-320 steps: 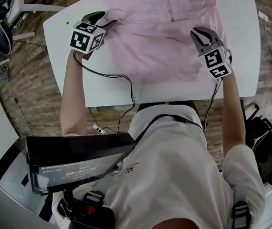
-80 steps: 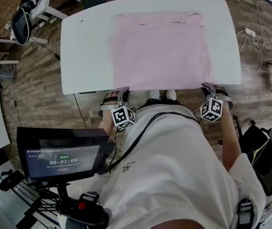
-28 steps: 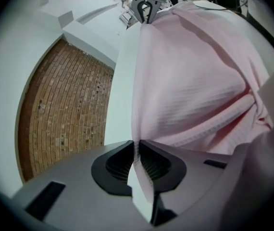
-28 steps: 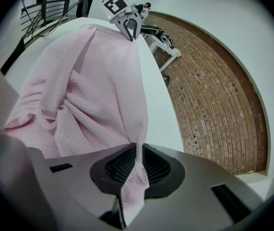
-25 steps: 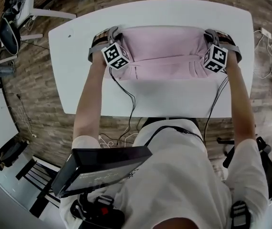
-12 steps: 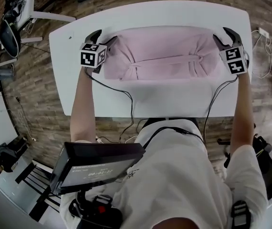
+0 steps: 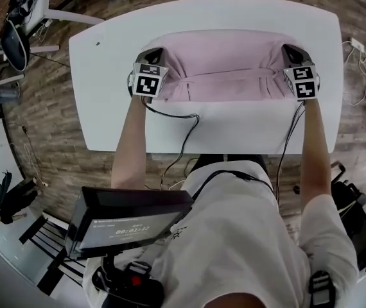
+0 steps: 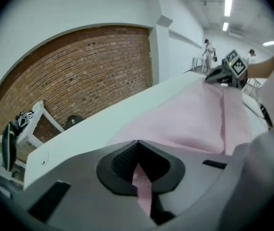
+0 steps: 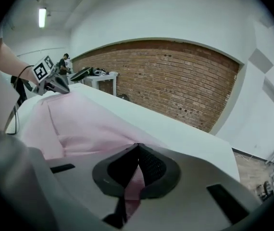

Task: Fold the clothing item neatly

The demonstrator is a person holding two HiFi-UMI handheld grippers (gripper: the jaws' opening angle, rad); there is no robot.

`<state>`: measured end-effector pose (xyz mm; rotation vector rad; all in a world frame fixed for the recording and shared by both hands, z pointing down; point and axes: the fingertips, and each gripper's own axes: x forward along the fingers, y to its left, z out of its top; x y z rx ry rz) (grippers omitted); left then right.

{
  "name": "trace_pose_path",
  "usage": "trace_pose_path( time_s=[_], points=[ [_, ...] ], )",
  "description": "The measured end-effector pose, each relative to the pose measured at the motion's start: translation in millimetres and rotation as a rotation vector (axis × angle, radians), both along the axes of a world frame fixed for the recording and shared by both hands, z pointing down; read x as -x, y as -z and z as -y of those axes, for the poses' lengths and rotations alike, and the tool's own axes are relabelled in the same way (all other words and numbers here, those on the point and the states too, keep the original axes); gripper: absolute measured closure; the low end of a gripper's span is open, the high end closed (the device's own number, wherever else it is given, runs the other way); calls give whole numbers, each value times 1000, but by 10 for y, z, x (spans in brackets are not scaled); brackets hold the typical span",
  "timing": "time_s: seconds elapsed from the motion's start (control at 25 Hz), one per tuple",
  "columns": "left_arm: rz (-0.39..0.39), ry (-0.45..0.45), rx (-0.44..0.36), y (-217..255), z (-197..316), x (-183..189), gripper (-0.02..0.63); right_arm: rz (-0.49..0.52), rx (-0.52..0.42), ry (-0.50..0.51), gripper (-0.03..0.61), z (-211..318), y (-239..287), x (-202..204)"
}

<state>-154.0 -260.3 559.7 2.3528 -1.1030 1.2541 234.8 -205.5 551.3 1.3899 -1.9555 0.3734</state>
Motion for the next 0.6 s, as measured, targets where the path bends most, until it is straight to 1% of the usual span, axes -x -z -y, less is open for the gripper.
trace_pose_path(
  time_s=[0.04,0.08,0.16,0.24,0.28,0.32,0.4,0.44,0.48,0.52,0.56,0.6],
  points=[
    [31,21,2,-162,13,50,612,-15,15,-17,575,12,-111,-69],
    [32,48,7,-276,40,105,612,-25,25,-27,575,15,-205,-131],
    [-23,82,21,-339,117,145,612,-26,29,-23,575,21,-286,-196],
    [-60,91,34,-296,171,128,612,-59,31,1,575,29,-266,-196],
    [-67,98,23,-244,182,136,612,-73,24,6,575,25,-231,-185],
    [-73,110,-5,-157,178,161,612,-74,9,2,575,2,-171,-177],
    [-92,126,-86,121,100,218,612,-20,-44,-11,575,-129,52,-143],
    [-110,118,-118,289,0,222,612,23,-68,-9,575,-248,185,-98],
    [-139,93,-134,447,-159,195,612,61,-81,0,575,-406,296,-42],
    [-180,51,-126,575,-377,128,612,86,-82,17,575,-592,377,21],
    [-233,1,-93,655,-636,21,612,101,-74,34,575,-787,430,91],
    [-291,-46,-42,675,-901,-106,612,112,-61,48,575,-971,454,163]
  ],
)
